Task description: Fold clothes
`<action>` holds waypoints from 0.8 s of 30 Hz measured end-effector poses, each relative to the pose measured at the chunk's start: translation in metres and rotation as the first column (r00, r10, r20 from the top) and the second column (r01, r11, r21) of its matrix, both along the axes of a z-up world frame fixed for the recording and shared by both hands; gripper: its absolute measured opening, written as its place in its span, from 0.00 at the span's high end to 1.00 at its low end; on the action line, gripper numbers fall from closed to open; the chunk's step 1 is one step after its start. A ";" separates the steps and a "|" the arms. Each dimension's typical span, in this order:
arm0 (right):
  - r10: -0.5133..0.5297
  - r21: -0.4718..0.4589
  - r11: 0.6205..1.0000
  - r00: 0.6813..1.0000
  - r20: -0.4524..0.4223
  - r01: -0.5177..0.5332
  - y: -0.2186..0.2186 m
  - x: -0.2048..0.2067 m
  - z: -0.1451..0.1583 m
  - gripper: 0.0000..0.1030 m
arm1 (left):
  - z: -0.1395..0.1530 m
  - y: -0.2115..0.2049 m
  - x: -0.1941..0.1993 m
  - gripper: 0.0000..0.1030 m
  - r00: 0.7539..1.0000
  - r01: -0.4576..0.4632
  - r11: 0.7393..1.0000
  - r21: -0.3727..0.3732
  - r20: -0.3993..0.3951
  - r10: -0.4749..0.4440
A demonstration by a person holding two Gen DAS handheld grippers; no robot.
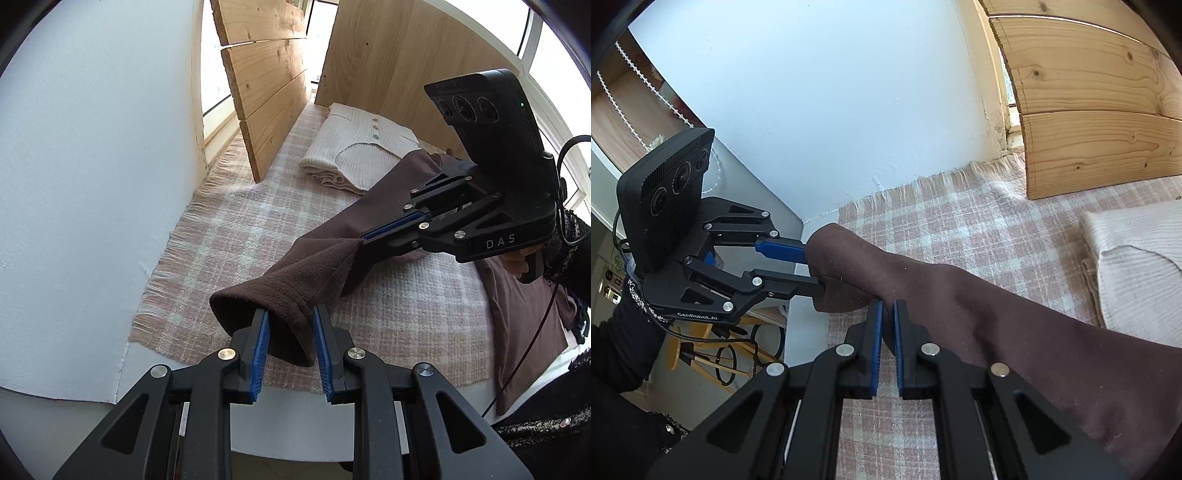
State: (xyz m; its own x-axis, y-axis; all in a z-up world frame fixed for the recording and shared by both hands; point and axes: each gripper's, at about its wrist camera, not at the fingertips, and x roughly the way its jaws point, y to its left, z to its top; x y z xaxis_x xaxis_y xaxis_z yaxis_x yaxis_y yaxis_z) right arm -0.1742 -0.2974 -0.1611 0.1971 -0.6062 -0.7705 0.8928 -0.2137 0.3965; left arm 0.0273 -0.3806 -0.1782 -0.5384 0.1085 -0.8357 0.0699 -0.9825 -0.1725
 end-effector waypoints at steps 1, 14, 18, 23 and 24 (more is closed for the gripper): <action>-0.002 -0.001 1.000 1.000 -0.001 0.002 0.000 0.000 0.000 0.94 | -0.003 0.000 -0.002 0.78 1.000 0.004 1.000 0.005 0.008 -0.004; -0.163 0.110 0.981 0.986 0.022 0.160 0.074 -0.035 -0.025 0.64 | -0.041 0.027 0.037 0.96 0.974 0.155 0.987 -0.030 0.169 -0.148; -0.212 0.202 0.956 0.977 -0.031 0.214 0.077 -0.049 -0.051 0.64 | -0.052 0.027 0.052 0.92 0.965 0.147 0.989 -0.030 0.223 -0.137; -0.195 0.171 0.966 0.981 -0.012 0.194 0.071 -0.044 -0.045 0.64 | -0.023 0.008 0.056 0.82 0.991 0.064 0.998 -0.019 0.123 -0.061; -0.186 0.151 0.972 0.982 0.011 0.182 0.068 -0.041 -0.042 0.64 | -0.019 0.007 0.050 0.81 0.993 0.057 0.998 -0.019 0.100 -0.054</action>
